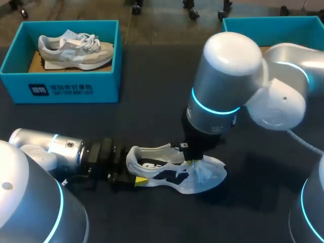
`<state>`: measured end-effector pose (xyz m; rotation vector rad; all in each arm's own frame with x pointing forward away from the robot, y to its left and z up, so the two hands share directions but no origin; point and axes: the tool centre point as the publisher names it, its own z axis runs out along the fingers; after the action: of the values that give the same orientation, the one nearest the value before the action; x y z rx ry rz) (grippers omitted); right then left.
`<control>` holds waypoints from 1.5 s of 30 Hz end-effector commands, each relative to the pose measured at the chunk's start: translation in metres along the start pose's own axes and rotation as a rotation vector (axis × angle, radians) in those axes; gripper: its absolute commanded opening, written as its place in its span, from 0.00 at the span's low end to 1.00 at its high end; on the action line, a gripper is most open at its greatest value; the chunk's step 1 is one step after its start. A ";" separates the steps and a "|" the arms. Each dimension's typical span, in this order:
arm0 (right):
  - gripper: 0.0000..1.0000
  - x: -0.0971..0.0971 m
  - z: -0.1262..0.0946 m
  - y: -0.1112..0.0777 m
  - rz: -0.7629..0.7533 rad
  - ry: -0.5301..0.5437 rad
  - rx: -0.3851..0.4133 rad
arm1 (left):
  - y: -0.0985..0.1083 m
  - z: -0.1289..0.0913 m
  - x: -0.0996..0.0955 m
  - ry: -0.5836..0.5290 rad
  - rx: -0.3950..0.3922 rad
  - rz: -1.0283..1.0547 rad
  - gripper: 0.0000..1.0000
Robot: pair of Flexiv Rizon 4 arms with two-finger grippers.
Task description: Take the shoe out of the shoebox, open the shoe tongue, remove and reinsert the insole, then place the shoe into the shoebox
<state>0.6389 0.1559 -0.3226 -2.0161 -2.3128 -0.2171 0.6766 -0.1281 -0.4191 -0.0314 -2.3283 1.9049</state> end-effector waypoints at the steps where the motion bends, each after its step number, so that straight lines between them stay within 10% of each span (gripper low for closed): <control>1: 0.00 -0.010 -0.002 -0.004 0.000 0.104 -0.009 | 0.000 0.000 0.000 -0.002 0.001 0.000 0.00; 29: 0.00 -0.066 0.006 -0.012 -0.035 0.497 -0.015 | 0.000 0.000 0.000 -0.002 0.001 0.000 0.00; 45: 0.00 -0.084 0.025 -0.019 0.003 0.547 0.026 | 0.000 0.000 0.000 -0.002 0.001 0.000 0.00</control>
<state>0.6374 0.0812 -0.3565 -1.7139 -2.0097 -0.5721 0.6765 -0.1289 -0.4183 -0.0319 -2.3280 1.9058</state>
